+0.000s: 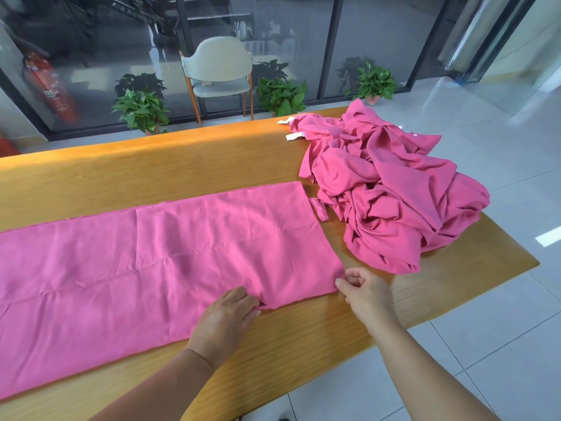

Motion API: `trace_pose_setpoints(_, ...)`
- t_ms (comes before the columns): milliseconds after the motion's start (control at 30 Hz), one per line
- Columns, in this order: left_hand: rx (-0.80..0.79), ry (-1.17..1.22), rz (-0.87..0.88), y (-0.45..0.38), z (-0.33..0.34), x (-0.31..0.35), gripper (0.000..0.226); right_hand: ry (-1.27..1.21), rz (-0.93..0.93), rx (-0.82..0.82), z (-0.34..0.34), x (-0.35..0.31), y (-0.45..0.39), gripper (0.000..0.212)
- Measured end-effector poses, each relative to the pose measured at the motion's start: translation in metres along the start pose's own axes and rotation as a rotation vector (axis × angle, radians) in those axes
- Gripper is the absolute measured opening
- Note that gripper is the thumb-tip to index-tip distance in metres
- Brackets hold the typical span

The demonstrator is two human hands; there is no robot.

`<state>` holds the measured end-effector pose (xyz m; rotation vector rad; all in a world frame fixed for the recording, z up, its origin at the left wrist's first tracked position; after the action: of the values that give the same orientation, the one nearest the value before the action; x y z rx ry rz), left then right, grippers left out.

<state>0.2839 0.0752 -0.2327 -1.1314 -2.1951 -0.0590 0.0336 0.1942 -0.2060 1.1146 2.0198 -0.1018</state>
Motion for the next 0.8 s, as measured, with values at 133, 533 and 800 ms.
trace_pose_setpoints(133,-0.002,-0.003,-0.011,0.000,0.001,0.000,0.030,0.067,-0.026,0.021,0.000,-0.004,0.001,0.015)
trace_pose_setpoints(533,-0.018,-0.122,0.085,-0.001,0.002,0.001,0.030,0.151,0.014,0.116,-0.013,0.015,-0.009,0.020)
trace_pose_setpoints(800,-0.083,-0.057,0.172,0.006,-0.007,0.022,0.029,0.436,-0.313,0.350,-0.004,-0.026,0.002,0.016)
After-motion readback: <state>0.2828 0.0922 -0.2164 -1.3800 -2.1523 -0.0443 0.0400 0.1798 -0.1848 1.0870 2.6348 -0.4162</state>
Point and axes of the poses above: each hand's wrist, its own y-axis away from the middle knuckle, its own z-axis out of the palm, x = y × z, the point moved 3 cm from there along -y, towards the middle knuckle, and after that the axes turned 7 degrees about y, right-handed, at the moved point
